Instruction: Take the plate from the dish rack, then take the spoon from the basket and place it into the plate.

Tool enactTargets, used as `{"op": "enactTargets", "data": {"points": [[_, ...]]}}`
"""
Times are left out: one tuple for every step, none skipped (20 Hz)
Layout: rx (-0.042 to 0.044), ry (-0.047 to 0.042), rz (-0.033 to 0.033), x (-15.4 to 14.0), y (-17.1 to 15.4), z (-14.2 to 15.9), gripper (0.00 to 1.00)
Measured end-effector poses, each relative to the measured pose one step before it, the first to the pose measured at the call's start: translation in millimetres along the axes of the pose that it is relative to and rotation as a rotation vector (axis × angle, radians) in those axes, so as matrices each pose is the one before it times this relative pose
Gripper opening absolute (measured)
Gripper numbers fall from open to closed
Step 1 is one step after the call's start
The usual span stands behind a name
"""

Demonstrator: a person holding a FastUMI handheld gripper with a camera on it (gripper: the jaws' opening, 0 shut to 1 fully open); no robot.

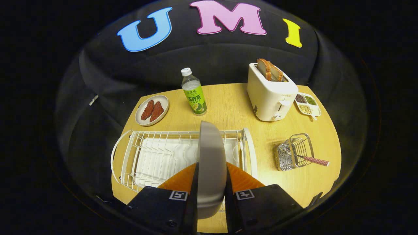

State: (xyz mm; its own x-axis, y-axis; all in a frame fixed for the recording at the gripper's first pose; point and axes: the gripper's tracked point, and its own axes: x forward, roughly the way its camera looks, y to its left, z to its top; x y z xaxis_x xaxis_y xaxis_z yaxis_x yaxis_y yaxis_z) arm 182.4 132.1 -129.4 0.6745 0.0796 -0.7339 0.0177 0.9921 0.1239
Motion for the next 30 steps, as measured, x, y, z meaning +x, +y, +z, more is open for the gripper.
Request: {"op": "enactTargets", "data": {"points": [[0.00762,0.00607,-0.00203,-0.15,-0.68,0.63,0.38],[0.00380,0.00521,-0.00489,-0.53,-0.37,-0.08,0.38],[0.00248,-0.00269,-0.00479,-0.58,0.17,1.54,0.38],[-0.00249,-0.00104,-0.00541,-0.61,0.34,0.17,0.38],[-0.00826,0.00182,-0.00559,-1.20,1.14,-1.93,0.38],[-0.01060,0.00096,-0.00462,-0.08,0.42,0.27,0.38],[-0.01303,0.00442,-0.00343,0.77,1.29,0.47,0.38],[-0.02639,0.00894,-0.00557,0.14,0.87,-0.53,0.38],[-0.02296,0.00139,-0.00504,0.41,1.11,1.97,0.38],[-0.01416,0.00103,-0.00779,0.70,0.53,2.73,0.38],[-0.00356,0.00140,-0.00730,-0.30,0.79,1.58,0.38],[0.00169,0.00293,-0.00644,-0.76,-0.03,1.72,0.38],[-0.00263,-0.00332,-0.00873,-1.47,-2.07,2.71,0.38],[-0.00222,-0.00989,-0.00598,-1.20,-2.69,4.18,0.38],[-0.00044,-0.00525,0.00216,-1.76,0.15,3.96,0.38],[0.00001,-0.00019,0.00367,-1.22,0.73,0.03,0.37],[-0.00075,0.00276,0.00136,-0.14,-1.06,-0.46,0.37],[-0.00271,-0.00162,-0.00275,-0.56,-2.68,-0.77,0.37],[-0.00782,-0.00743,-0.00516,-1.14,-5.09,0.97,0.37],[-0.00838,-0.00136,-0.00568,0.92,-4.96,-1.32,0.35],[-0.00331,0.00095,-0.00105,-1.74,-5.75,-0.78,0.34],[0.00590,-0.00035,-0.00040,0.82,-6.00,-1.03,0.33],[0.00966,0.00183,-0.00157,0.88,-6.29,-1.15,0.32],[0.01425,0.00196,0.01058,-0.10,-3.95,-1.00,0.30],[0.02938,0.00357,0.01275,-0.25,-2.49,-3.27,0.29],[0.01288,-0.00045,0.00173,-0.43,-4.94,-1.80,0.28],[0.00523,-0.00404,0.00673,-2.09,-3.41,-0.95,0.28],[0.00318,-0.00161,0.01978,-2.59,-1.28,-2.77,0.28],[0.00673,-0.00293,0.03055,-5.54,0.94,-2.61,0.28],[0.01070,-0.00388,0.03405,-6.59,1.07,-1.96,0.28]]}}
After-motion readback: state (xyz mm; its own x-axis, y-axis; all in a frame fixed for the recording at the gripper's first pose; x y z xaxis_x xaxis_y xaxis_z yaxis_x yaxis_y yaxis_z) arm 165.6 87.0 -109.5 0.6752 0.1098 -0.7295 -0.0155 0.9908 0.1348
